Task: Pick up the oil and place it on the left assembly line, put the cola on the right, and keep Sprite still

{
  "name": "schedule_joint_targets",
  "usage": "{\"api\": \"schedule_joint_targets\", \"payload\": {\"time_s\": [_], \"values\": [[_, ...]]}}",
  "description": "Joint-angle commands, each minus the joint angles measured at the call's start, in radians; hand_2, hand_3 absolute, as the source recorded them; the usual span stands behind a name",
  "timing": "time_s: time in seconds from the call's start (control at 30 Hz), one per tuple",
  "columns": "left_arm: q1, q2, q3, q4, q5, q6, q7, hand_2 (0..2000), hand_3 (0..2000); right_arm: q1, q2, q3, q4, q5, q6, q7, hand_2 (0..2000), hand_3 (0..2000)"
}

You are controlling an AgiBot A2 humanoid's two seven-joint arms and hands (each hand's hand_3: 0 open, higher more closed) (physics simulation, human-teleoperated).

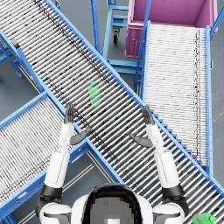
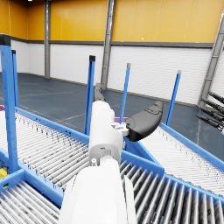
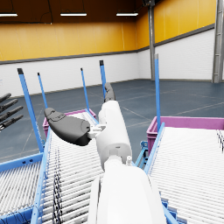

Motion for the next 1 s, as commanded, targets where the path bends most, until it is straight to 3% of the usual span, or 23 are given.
{"api": "schedule_joint_targets", "payload": {"time_s": [0.03, 1.0], "values": [[0.0, 0.0, 0.0, 0.0, 0.0, 0.0, 0.0, 0, 0, 0.0, 0.0, 0.0, 0.0, 0.0, 0.0, 0.0, 0, 0], [0.0, 0.0, 0.0, 0.0, 0.0, 0.0, 0.0, 0, 0, 0.0, 0.0, 0.0, 0.0, 0.0, 0.0, 0.0, 0, 0]]}}
